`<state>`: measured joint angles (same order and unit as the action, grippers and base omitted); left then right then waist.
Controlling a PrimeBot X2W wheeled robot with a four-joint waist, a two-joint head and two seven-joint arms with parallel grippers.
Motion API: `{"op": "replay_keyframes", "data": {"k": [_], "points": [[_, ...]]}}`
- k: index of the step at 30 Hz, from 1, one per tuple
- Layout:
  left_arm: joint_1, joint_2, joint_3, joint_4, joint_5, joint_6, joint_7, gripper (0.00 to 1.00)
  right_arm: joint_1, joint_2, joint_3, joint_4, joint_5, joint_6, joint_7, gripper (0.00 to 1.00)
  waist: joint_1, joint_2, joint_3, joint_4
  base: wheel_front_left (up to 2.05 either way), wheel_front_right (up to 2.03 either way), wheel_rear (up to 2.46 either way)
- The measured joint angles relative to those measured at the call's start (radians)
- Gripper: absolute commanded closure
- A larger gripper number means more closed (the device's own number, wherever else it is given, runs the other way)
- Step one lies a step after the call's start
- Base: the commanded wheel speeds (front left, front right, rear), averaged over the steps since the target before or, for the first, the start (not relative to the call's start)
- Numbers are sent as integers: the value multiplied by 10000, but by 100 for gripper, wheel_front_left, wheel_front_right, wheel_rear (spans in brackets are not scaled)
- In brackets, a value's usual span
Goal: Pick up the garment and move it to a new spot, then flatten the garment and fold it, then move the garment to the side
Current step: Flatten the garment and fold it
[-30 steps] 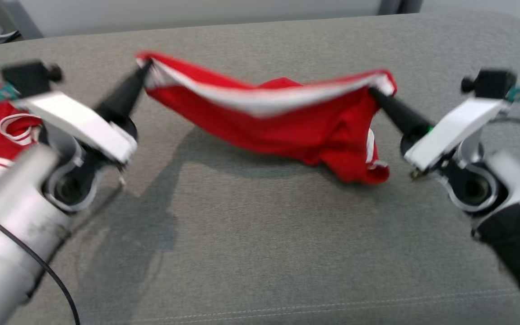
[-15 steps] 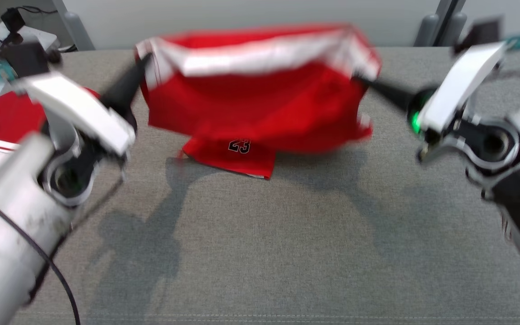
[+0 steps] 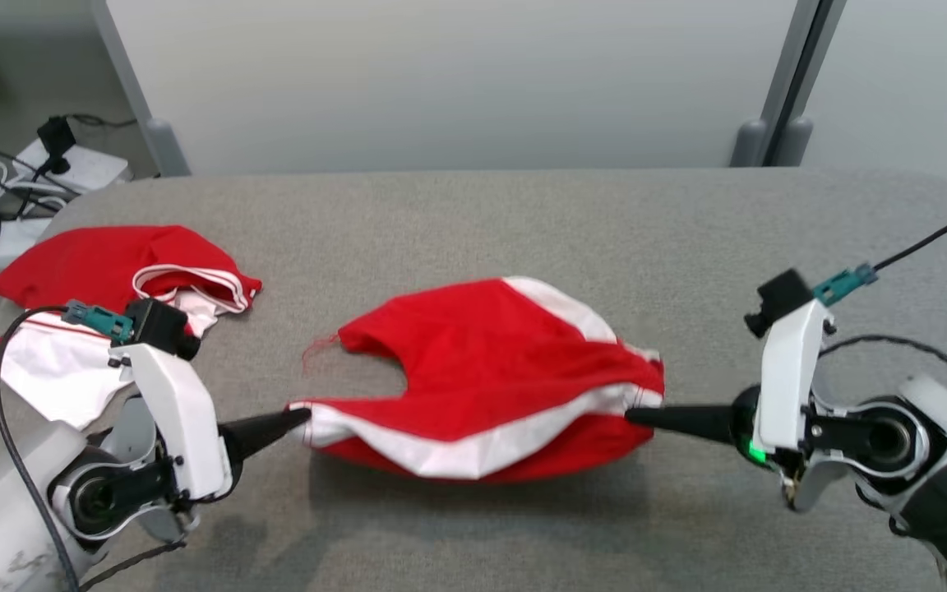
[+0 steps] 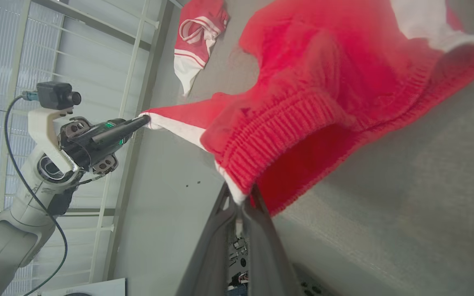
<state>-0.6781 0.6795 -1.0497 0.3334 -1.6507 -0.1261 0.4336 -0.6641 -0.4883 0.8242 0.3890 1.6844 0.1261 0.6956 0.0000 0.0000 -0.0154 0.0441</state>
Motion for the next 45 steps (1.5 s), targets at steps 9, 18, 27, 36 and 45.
{"op": "replay_keyframes", "data": {"k": [9,18,27,36,45], "points": [[1,1455,-382,-2138,-782,1227,2013,100,385,-1415,320,-1164,150,0,640,100,0,0,-214,-338,0,0,0],[-114,1037,-422,-1762,-318,1710,1651,100,-732,-840,481,-199,-650,0,-472,100,0,0,1343,-338,0,0,0],[-4591,-1300,2184,1120,2736,284,-4391,100,-6247,1191,-1578,3266,-2819,-2,-4920,100,0,0,4162,-308,0,0,0],[-6713,-2013,2366,2533,3430,-6,-5950,100,-7778,1703,-1894,4278,-2974,4,-5497,100,0,0,5315,-359,0,0,0],[-4389,-1919,1070,2182,2380,-6,-5793,100,-5627,1237,-1605,4004,-1651,2,-3120,100,0,0,5586,-472,0,0,0]]}}
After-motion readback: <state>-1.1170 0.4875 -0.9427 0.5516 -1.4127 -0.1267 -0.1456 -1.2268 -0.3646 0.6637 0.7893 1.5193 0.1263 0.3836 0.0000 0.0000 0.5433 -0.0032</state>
